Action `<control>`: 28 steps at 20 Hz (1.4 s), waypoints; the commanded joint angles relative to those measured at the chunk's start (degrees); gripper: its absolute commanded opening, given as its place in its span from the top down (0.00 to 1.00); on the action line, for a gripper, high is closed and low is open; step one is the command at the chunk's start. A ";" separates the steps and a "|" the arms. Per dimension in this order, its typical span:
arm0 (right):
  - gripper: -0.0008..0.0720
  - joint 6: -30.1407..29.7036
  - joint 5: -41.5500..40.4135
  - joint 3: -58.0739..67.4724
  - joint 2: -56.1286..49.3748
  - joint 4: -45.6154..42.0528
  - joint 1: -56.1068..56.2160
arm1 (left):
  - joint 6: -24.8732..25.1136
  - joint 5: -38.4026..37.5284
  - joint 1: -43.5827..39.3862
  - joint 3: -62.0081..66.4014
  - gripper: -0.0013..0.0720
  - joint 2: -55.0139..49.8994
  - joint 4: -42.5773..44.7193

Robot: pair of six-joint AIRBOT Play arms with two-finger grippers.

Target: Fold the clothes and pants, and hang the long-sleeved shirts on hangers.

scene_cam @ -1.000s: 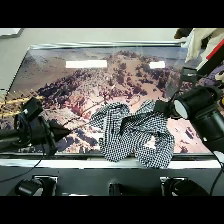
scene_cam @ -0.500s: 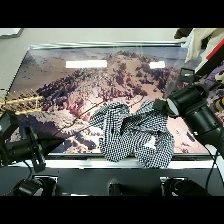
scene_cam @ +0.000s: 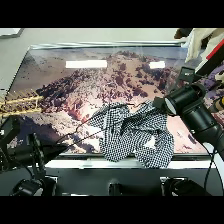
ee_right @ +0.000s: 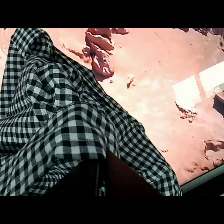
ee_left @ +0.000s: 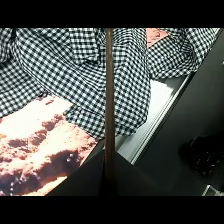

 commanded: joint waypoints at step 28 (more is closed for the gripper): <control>0.95 1.60 1.44 0.15 1.75 1.57 0.07 | 8.79 20.50 -12.90 -2.97 0.96 -16.02 -2.14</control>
